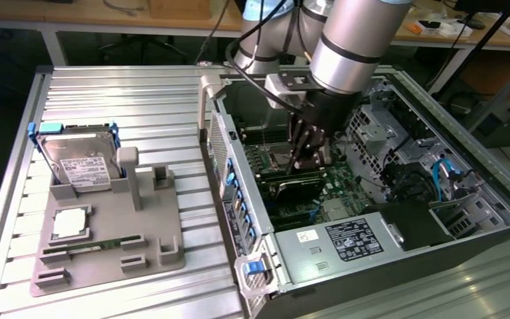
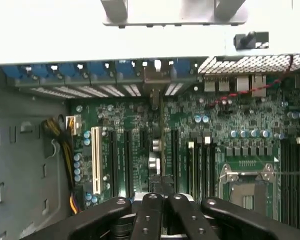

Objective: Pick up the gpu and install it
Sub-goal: 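Press down on the gpu until it lock into place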

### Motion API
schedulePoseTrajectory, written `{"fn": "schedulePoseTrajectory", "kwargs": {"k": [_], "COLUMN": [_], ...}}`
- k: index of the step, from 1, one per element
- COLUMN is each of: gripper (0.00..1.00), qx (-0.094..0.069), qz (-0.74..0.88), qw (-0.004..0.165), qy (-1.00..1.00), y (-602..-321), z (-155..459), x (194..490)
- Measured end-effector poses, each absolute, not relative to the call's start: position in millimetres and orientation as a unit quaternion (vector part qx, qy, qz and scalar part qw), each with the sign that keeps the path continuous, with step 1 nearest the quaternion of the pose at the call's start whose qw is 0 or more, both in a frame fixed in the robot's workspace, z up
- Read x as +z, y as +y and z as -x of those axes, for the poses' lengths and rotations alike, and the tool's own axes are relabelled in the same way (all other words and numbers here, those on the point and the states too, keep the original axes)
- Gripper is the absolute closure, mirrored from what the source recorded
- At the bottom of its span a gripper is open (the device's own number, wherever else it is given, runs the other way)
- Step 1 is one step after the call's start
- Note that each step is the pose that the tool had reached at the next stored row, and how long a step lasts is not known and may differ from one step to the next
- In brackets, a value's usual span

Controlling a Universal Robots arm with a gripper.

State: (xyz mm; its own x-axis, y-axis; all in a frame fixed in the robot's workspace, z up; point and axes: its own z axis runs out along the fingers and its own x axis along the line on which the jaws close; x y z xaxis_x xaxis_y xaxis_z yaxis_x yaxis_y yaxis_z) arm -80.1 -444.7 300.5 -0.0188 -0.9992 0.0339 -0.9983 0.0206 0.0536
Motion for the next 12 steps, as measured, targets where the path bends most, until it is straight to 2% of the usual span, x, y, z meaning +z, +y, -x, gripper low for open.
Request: {"fn": "schedulePoseTrajectory", "kwargs": {"k": [12], "gripper": [0.89], "qx": [-0.007], "qz": [-0.7], "qw": [0.031], "qy": [-0.714], "y": [-438.9], "z": [121.7], "x": [288.8]}}
